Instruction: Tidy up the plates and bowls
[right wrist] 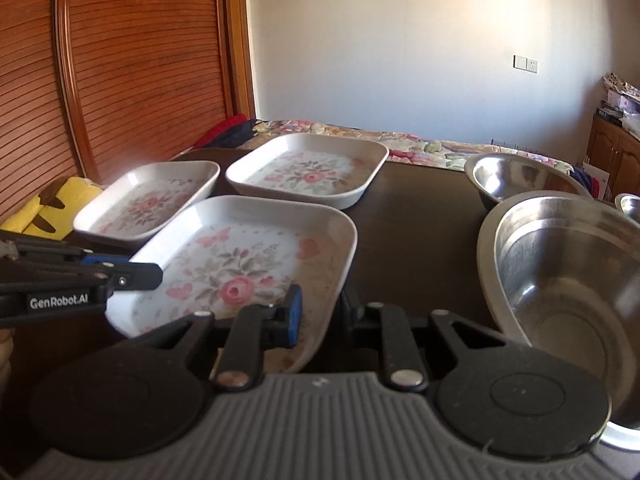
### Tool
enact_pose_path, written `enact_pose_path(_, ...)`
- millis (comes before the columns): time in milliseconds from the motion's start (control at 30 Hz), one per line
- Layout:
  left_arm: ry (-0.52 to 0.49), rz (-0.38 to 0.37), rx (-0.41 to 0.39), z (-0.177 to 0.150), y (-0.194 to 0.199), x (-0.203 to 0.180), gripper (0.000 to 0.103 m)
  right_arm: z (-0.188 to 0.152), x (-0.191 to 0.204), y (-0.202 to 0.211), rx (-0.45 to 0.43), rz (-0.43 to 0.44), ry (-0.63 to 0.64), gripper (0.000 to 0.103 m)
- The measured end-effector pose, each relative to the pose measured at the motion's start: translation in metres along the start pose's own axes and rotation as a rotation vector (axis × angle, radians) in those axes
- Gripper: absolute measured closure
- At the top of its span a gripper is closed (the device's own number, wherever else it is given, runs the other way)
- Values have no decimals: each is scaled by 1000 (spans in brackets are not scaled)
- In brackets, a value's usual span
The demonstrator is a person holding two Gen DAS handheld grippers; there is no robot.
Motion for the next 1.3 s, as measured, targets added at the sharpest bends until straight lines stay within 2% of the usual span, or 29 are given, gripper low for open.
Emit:
enact_pose_path(633,-3,-10,-46,-15,53,-24,88,-10,-3,47,-50,38,-27,81)
enact_pose_path(1000,-26,3,-57,-34,82,-39,88,-34,2,76,-71,42,-36,81)
enact_pose_path(1300,-34,24,-51,-49,87,-42,87,-50,8,84,-64,39,-36,81)
Point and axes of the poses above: each gripper's, at about its wrist camera, not at the fingertips, and y roughly against the way its jaws point, x to its left, z to its top, the point moved 7 cm from there along -y, roughly the way its jaws point, and after that the axes turned 13 degrees about -y, right-handed, at the moved point
